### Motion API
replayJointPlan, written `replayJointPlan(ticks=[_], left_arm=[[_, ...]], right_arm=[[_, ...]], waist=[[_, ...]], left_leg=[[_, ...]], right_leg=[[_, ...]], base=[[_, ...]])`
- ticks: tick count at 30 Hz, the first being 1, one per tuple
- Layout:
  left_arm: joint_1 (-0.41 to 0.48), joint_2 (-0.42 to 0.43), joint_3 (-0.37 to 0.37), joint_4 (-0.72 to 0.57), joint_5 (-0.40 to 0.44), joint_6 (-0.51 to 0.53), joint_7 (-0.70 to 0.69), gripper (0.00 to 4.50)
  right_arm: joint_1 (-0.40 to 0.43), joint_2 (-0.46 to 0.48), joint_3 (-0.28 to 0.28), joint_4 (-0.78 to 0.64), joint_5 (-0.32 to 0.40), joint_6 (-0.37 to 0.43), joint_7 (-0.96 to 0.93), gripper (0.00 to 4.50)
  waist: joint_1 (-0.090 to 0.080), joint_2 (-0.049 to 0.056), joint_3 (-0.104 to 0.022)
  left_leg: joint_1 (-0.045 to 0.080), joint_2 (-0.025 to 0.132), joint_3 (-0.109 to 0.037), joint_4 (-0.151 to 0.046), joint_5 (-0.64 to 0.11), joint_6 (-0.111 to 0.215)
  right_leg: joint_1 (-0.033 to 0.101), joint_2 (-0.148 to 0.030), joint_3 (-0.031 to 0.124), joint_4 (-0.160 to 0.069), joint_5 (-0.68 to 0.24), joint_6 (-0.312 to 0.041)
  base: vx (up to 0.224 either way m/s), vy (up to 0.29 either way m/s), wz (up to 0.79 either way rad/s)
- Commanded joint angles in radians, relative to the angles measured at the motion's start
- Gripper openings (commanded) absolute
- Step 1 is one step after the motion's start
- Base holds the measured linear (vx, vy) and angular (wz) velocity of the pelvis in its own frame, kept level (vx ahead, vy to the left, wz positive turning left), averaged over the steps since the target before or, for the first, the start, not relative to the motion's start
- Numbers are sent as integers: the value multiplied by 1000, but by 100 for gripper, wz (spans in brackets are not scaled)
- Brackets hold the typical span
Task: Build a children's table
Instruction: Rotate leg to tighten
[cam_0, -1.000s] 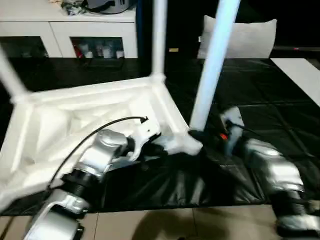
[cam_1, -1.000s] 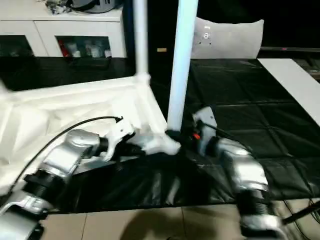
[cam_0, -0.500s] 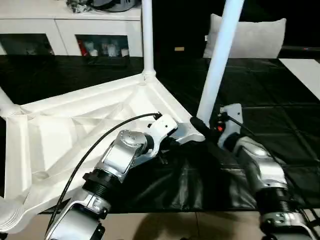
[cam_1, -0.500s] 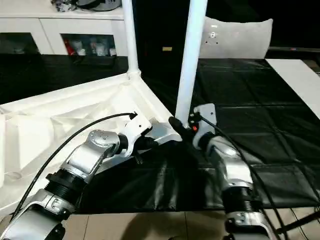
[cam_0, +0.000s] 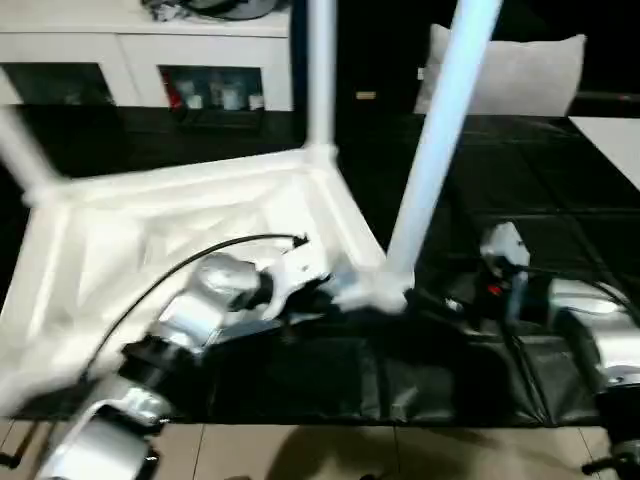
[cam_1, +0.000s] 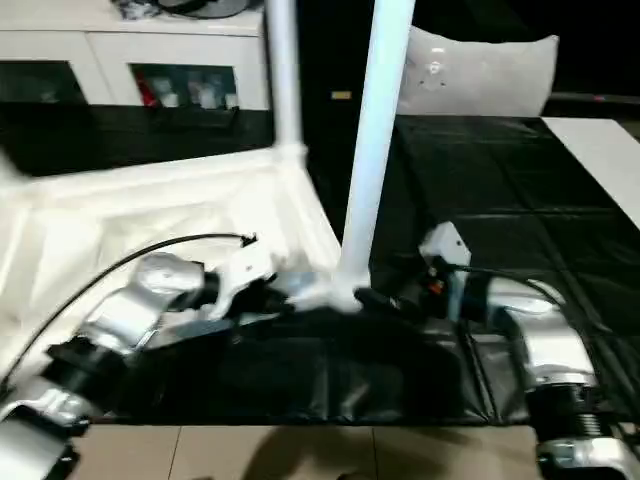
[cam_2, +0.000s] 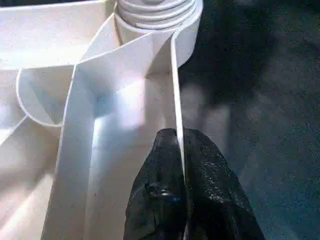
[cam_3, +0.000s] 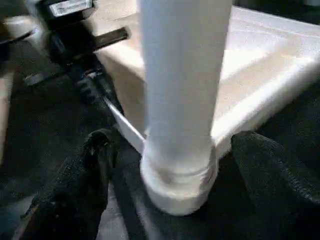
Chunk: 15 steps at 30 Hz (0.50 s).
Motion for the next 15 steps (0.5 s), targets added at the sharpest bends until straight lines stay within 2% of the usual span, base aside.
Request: replayJointPlan(ticks=[1,5,8,12,13,14,15], left_arm=[[23,13,-96,7,29,-39,-99,0],[18,42,-115,6,7,-79,-193,0],[11,49,-119,7,-1,-93,-223,0],[3,51,-118,17,-5,-109,-242,0],[3,51,-118,17,-5,-109,-242,0],[-4,50,-117,31,-7,-121,-253,0],[-7,48,-115,38,-5,-124,-253,0]], right_arm=[[-23,-11,31,6,13,-8,65,378],[-25,-17,63,4,26,14,142,348],[-22,-18,79,-3,34,23,184,319],[-19,-23,97,-3,42,32,224,302],[-19,-23,97,-3,42,32,224,276],[-17,-27,107,-4,48,42,252,269],[-15,-27,110,-7,51,47,259,267]], waist=[[2,-7,-54],[17,-7,-56],[28,-8,-55],[29,-9,-55],[29,-9,-55],[29,-9,-56],[31,-5,-56]], left_leg=[[-3,47,-3,-66,-126,103],[-6,50,-1,-64,-103,98],[-2,51,2,-64,-119,92],[-5,50,1,-65,-127,76],[-5,49,0,-65,-124,70],[-5,49,0,-65,-123,70],[-5,48,1,-64,-119,72]], right_leg=[[51,-73,37,-67,-223,-255],[57,-75,37,-56,-163,-272],[54,-77,38,-58,-188,-269],[55,-76,37,-59,-219,-255],[56,-77,38,-59,-222,-249],[56,-76,37,-60,-222,-249],[56,-75,37,-59,-216,-249]], base=[[0,0,0],[0,0,0],[0,0,0],[0,0,0],[0,0,0],[0,0,0],[0,0,0]])
